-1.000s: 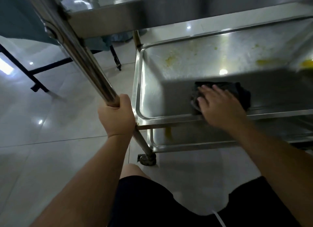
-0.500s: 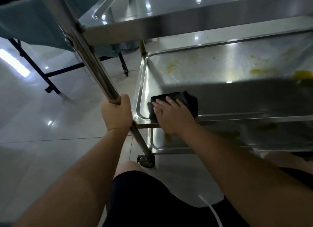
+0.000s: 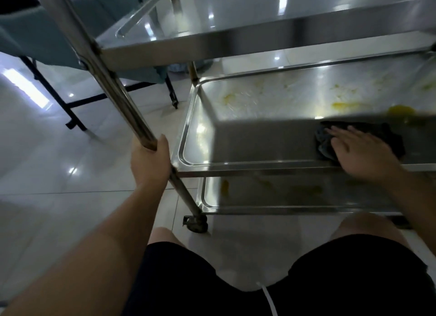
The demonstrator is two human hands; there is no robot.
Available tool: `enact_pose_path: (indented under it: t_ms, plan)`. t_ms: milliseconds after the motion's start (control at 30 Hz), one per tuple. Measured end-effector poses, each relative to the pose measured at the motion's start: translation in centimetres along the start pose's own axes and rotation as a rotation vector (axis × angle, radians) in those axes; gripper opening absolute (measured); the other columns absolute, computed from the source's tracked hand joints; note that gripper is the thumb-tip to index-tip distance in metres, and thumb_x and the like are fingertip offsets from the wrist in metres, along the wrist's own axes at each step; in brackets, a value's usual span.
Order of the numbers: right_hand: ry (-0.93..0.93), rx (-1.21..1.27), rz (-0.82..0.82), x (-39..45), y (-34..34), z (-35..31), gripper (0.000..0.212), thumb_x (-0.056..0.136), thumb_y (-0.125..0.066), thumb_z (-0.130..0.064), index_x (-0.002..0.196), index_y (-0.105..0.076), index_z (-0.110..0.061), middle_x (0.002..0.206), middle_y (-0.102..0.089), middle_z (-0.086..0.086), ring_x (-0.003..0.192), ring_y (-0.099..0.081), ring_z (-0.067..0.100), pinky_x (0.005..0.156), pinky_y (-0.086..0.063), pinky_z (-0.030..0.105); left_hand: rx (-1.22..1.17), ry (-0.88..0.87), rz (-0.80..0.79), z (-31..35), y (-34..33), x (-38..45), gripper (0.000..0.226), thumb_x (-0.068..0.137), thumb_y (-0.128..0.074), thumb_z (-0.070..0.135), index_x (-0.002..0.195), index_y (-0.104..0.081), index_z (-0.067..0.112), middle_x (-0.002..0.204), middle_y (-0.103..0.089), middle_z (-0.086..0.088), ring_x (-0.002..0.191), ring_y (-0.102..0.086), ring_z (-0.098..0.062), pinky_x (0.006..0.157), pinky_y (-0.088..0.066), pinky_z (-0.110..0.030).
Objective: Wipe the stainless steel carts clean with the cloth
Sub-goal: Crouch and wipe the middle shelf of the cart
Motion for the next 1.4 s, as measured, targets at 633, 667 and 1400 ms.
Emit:
enact_pose_path:
  t_ms: [633,667,1400]
  plan:
    - [0.06,0.033,0.042,1.2,0.0,0.1,0.056,0.109,-0.011,-0.038,0.158,-0.037,-0.031,0.167,-0.032,-0.013,0.157,-0.021,0.018,0.123,-0.02,0.051,0.645,-0.081,-1.2,5.2,-16.8,-19.6,0.032,0.103,-0.055,0.041,0.104,-0.074,0.016,0.099,-0.079,-0.009,0.086,-0.076,-0.023,0.082,-0.064,-0.041]
    - [0.044,0.055,0.026,1.2,-0.2,0.2,0.058,0.108,-0.01,-0.043,0.159,-0.036,-0.035,0.167,-0.03,-0.017,0.157,-0.02,0.016,0.124,-0.017,0.05,0.591,-0.155,-1.168,7.8,-17.8,-19.5,0.033,0.101,-0.055,0.04,0.094,-0.075,0.015,0.088,-0.078,-0.006,0.081,-0.075,-0.022,0.078,-0.063,-0.04]
    - [-0.128,-0.046,0.09,0.7,4.2,19.5,0.072,0.095,-0.006,-0.047,0.159,-0.038,-0.036,0.167,-0.032,-0.013,0.156,-0.027,0.024,0.122,-0.024,0.052,0.584,-0.612,-0.622,13.7,-28.2,-17.9,0.063,0.091,-0.035,0.061,0.145,-0.048,0.031,0.15,-0.051,0.001,0.143,-0.044,-0.025,0.119,-0.033,-0.049]
Point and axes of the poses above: each hand's wrist, its own x-axis towards the middle knuckle, its own y-axis out of the back of the hand, z = x × y, the point moved 9 cm from there along x, towards the middle knuckle
